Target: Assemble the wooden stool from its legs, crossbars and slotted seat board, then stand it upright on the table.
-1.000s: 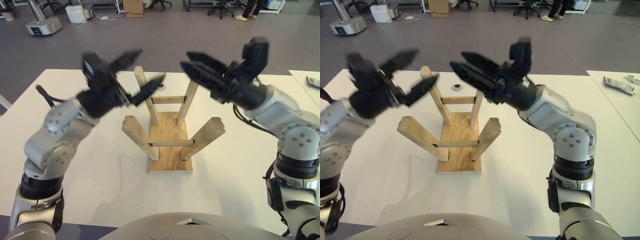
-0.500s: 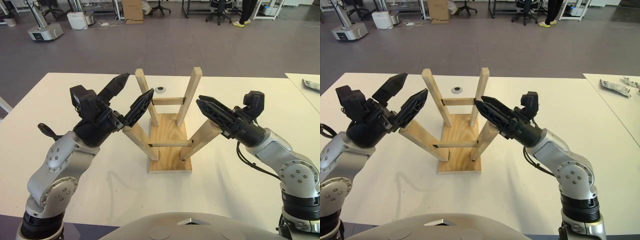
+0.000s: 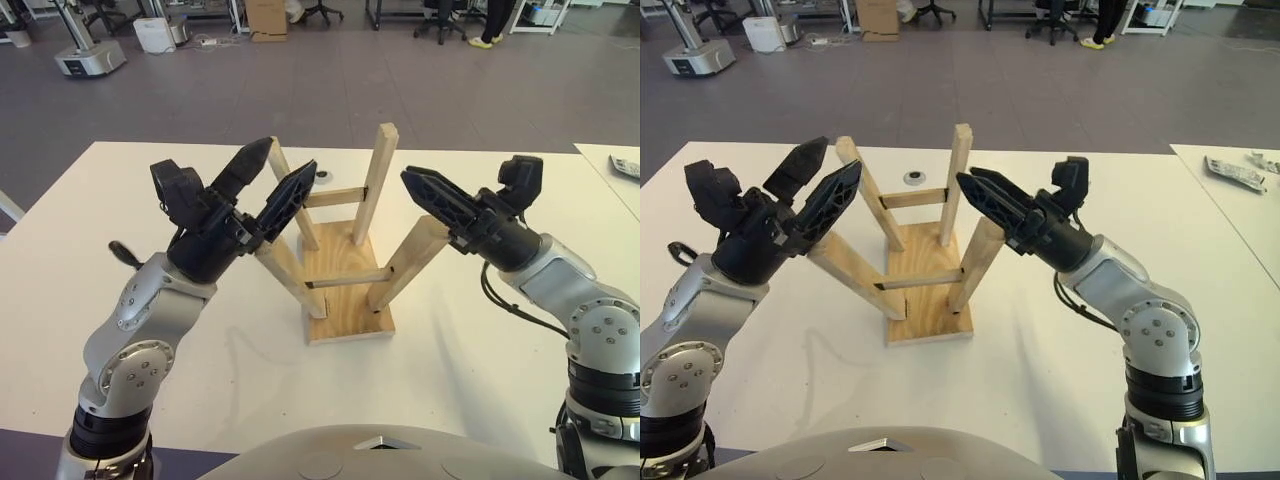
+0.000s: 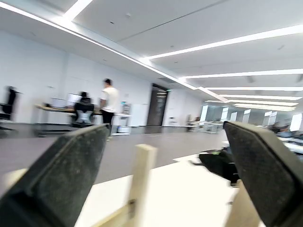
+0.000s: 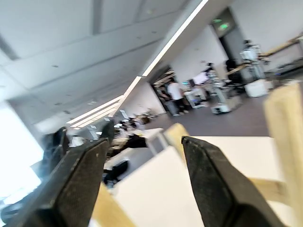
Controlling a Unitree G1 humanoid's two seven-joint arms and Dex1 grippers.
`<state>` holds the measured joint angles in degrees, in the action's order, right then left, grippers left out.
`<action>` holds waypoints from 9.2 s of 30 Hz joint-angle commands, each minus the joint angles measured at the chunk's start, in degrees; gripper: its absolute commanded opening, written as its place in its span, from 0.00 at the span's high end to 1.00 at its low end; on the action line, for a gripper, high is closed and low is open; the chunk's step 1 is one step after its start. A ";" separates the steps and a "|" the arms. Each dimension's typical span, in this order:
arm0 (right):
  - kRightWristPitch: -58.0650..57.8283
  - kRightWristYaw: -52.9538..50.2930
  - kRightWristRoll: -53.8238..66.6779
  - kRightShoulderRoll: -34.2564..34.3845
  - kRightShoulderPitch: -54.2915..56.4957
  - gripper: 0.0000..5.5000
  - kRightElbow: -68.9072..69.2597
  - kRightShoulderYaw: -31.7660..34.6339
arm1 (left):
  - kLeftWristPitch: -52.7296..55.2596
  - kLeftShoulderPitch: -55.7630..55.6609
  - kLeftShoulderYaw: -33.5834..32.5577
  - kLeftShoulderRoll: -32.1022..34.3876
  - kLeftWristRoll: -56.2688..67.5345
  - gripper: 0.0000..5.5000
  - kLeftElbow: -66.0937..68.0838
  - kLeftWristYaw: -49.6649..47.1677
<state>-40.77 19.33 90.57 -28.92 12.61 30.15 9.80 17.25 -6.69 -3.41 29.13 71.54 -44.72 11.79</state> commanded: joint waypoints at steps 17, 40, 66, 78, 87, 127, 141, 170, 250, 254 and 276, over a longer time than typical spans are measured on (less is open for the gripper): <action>-3.13 11.60 -4.33 -11.61 -11.83 0.47 6.48 5.59 | -4.12 2.21 -13.47 -3.10 10.04 0.20 -1.84 -5.53; 26.88 5.95 -56.98 -2.78 7.81 0.47 -22.03 8.50 | -7.41 -11.24 -12.73 10.49 -23.25 0.20 43.66 11.75; 40.00 -5.67 -80.77 -7.13 11.33 0.47 -60.92 10.44 | -23.95 -18.39 -4.65 1.56 -53.27 0.20 73.86 26.15; 26.53 26.34 -79.93 -7.83 2.88 0.47 -49.84 -6.38 | -23.00 -15.11 -5.30 -0.84 -53.26 0.20 69.34 25.86; 16.13 31.25 -73.41 -8.97 0.00 0.47 -39.81 -4.88 | -21.50 -13.79 -6.24 -1.77 -52.99 0.20 67.40 25.88; 39.37 59.33 -79.46 2.57 18.81 0.67 -64.83 -16.09 | -16.74 -2.51 -6.09 -1.12 -52.22 0.19 58.42 32.53; 46.53 58.03 -82.97 -9.24 11.55 0.58 -64.63 -14.35 | -0.44 6.56 -12.88 -2.29 -41.29 0.19 51.18 31.96; 29.76 49.80 -74.53 -9.79 -13.64 1.00 -36.14 -12.97 | -9.74 19.97 0.41 4.41 -51.65 1.00 46.15 45.95; 27.01 49.56 -75.65 -2.02 8.35 0.51 -47.34 -21.52 | -21.13 -6.17 6.38 5.08 -55.91 0.44 65.85 57.77; 28.93 50.66 -76.66 -1.22 8.57 0.64 -49.19 -22.40 | -23.14 -7.17 6.86 4.06 -56.88 0.56 69.31 58.07; -24.94 52.32 -32.36 -6.07 30.19 0.71 -22.90 -1.31 | 52.44 -27.18 -5.70 12.50 -13.29 0.65 38.03 51.92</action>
<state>-56.15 72.09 41.37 -38.37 28.72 -0.31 5.24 57.40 -22.28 -6.68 45.15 45.05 -0.41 69.31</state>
